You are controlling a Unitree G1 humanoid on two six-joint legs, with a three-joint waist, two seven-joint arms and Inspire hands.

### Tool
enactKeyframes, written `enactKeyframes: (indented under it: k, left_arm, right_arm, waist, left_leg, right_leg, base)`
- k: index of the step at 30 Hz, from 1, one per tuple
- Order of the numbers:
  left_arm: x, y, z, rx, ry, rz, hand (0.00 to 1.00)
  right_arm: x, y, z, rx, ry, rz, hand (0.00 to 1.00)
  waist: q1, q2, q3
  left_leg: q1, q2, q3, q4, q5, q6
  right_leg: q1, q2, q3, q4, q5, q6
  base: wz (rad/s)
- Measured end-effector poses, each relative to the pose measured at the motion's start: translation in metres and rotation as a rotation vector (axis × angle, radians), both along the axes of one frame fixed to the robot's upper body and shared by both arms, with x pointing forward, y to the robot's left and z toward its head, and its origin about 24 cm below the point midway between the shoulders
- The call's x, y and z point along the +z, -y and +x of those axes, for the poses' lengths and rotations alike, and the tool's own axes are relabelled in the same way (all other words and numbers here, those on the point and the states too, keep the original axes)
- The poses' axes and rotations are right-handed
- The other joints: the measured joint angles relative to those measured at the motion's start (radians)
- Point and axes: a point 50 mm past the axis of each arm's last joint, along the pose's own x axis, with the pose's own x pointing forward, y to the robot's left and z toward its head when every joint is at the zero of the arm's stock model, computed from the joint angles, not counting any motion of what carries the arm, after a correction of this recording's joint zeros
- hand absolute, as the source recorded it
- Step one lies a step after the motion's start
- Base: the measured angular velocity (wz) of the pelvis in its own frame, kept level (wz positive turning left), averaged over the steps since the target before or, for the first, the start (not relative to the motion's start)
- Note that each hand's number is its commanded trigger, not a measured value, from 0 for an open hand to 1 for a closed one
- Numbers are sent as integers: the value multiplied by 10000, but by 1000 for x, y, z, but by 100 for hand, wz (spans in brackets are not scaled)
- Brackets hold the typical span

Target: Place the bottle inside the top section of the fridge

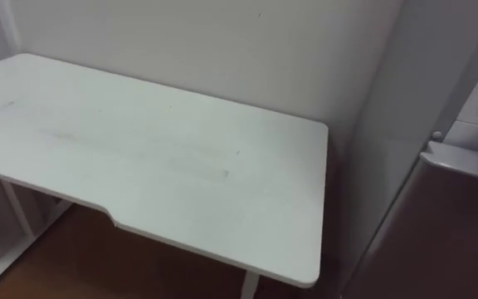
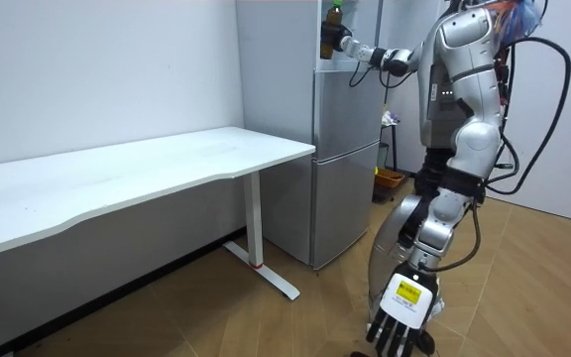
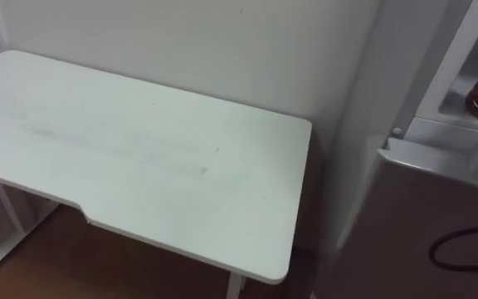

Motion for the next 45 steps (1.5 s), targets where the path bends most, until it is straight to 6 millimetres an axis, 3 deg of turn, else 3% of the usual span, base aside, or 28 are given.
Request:
enactKeyframes:
  k: [2,4,6,21,22,23,24,25,35,45]
  left_arm:
    - [-1,3,1,-106,-47,-51,0]
    - [-2,4,-1,-200,-131,-81,0]
    - [-1,4,0,-223,-86,-55,0]
    - [1,6,12,-694,142,-34,0]
    - [2,6,13,-700,167,-26,0]
    - [2,6,14,-704,180,-24,0]
    - [2,6,15,-713,205,-18,0]
    - [2,6,15,-718,216,-13,0]
    - [5,2,17,-557,385,56,0]
    - [7,-2,12,-370,374,154,0]
  right_arm:
    - [1,1,1,-55,75,10,100]
    - [1,3,1,-120,90,25,100]
    - [-1,6,1,-200,86,-18,100]
    - [-8,16,3,106,-529,-798,100]
    - [-7,17,3,135,-556,-807,95]
    - [-7,18,3,164,-575,-815,63]
    - [-7,19,3,208,-617,-835,56]
    - [-7,20,3,201,-638,-849,3]
    - [2,35,-1,300,-591,-174,0]
    - [1,36,2,835,-717,386,0]
  waist:
    - [81,91,5]
    - [189,233,-80]
    - [296,308,-71]
    - [403,286,-52]
    - [404,282,-52]
    - [408,283,-52]
    - [416,278,-52]
    - [417,272,-52]
    - [446,175,-113]
    - [394,132,-138]
  left_leg:
    - [-81,29,-9,82,-6,-10]
    - [-148,25,-14,115,-3,-6]
    - [-104,13,-12,114,9,-2]
    - [-75,-1,-42,73,103,-8]
    - [-89,-2,-52,73,103,-8]
    - [-92,-3,-53,73,103,-8]
    - [-101,-5,-56,73,103,-8]
    - [-110,-6,-59,74,103,-8]
    - [-308,-4,-72,55,162,-11]
    - [-119,-8,-20,-128,184,-41]
  right_leg:
    - [-48,25,-10,3,26,-35]
    - [-166,22,8,3,35,-37]
    - [-163,5,24,0,31,-34]
    - [-172,25,115,15,20,-40]
    - [-178,24,102,14,20,-40]
    - [-180,23,102,14,20,-41]
    - [-180,20,92,14,19,-40]
    - [-183,20,88,14,19,-40]
    - [-310,32,33,28,33,-55]
    - [-250,13,28,6,20,-59]
  base:
    - [0]
    - [0]
    - [0]
    - [0]
    - [0]
    - [0]
    - [0]
    - [0]
    - [1]
    - [-1]
